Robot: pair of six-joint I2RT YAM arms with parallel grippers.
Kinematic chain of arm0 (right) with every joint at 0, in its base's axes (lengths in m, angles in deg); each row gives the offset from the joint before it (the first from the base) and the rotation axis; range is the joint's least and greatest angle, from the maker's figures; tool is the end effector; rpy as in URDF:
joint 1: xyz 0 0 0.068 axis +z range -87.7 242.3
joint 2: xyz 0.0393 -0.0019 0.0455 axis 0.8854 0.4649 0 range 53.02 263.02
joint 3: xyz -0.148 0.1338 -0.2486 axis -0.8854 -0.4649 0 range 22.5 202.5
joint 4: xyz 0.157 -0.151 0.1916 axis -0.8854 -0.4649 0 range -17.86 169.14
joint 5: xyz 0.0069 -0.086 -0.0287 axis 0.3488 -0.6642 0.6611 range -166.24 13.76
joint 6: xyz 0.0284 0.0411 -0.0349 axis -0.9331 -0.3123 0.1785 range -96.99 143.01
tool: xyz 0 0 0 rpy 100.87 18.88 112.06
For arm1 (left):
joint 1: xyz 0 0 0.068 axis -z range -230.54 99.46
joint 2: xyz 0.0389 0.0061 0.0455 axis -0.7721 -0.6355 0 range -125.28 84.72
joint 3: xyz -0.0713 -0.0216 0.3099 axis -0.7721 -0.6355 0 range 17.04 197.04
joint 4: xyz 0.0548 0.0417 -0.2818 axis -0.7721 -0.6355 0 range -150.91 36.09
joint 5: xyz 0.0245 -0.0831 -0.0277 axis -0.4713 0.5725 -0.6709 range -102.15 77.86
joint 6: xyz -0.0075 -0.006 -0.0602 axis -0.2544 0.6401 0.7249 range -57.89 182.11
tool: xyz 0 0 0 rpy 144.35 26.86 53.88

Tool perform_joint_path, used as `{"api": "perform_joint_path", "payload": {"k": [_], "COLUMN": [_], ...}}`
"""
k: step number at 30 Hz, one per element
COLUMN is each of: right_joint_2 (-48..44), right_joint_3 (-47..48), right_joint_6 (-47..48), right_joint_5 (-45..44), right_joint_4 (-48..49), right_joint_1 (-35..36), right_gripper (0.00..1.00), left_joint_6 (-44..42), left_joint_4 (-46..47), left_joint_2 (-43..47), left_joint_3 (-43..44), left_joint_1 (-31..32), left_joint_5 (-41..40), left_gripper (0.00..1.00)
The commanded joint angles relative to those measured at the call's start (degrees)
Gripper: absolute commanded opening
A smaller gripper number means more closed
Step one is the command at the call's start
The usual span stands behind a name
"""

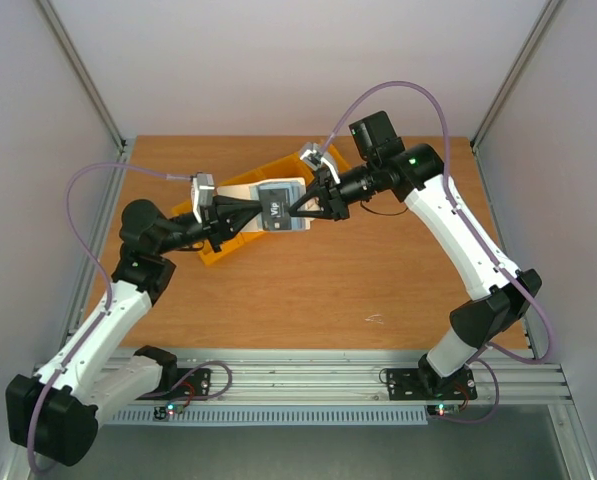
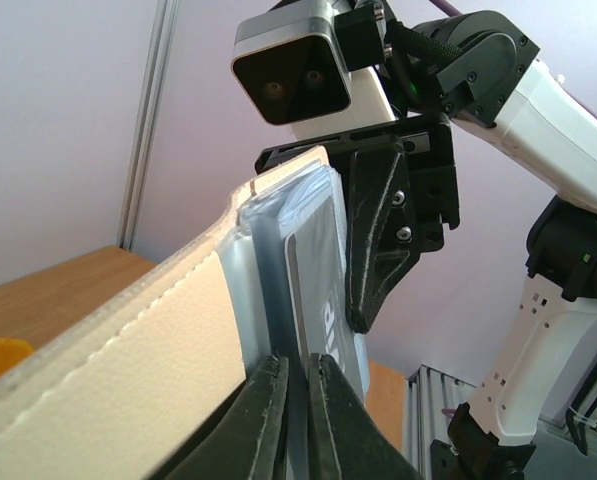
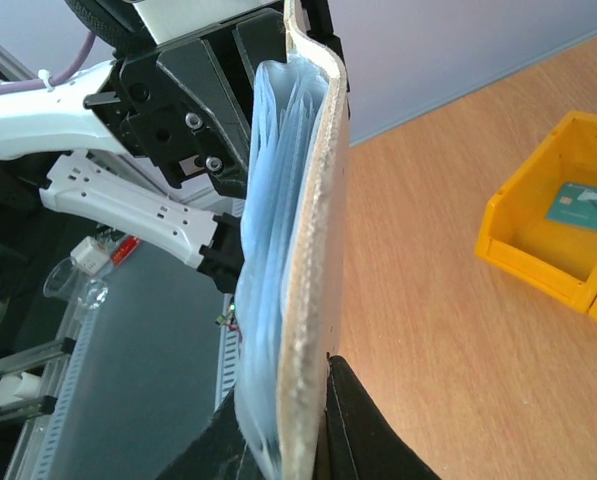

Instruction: Take the credit cards out of the card holder

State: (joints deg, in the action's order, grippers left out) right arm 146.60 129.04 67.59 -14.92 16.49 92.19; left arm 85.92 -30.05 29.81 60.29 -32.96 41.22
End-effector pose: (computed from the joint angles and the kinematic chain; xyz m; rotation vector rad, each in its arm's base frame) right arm 0.2891 0.2123 0.4714 -1.6240 1.3865 1.1289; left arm 0.2004 -0.1018 0.3927 0.7534 1.3708 -1.2059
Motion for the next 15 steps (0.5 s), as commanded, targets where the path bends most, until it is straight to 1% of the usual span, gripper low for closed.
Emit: {"api": "perform_joint_path", "payload": {"k": [1,4,5,6,7,15], "right_joint_2": [-0.32,-0.28,-0.25,-0.18,-0.09,0.20], "right_joint_3": [2.03,2.09,2.16,2.19,2.36,2.96], "right_joint_6": [0.88,0.79,0.71,0.69,0.75,2.57], "right_joint_5": [2.91,2.73,2.68,2.76,2.84,1.84], "right_joint_4": [0.00,0.16,0.24,0.24,0.21,-1.45], "right_joint_1": [-0.14,-0.10,-0.09,-0.11,-0.10,-0.37], "right_gripper": [0.01,0.01,0.01,0.01,0.01,0.01], "left_joint_6": [0.02,-0.17,-0.38,-0.55,-0.68,-0.96], "left_joint_4": [1.91,1.77,1.71,1.73,1.70,2.14], "left_joint_2": [-1.47,-1.93,-2.01,-2.11,-2.12,-1.48], "left_joint_3": [1.68,1.96,1.95,1.98,1.99,1.64], "left_joint_1": [-0.11,0.22,0.25,0.41,0.49,0.50], "left_joint_5": [1.89,1.83,1.70,1.62,1.46,0.47], "left_gripper": [0.09,0.09,0.07,0.03,0.01,0.00]}}
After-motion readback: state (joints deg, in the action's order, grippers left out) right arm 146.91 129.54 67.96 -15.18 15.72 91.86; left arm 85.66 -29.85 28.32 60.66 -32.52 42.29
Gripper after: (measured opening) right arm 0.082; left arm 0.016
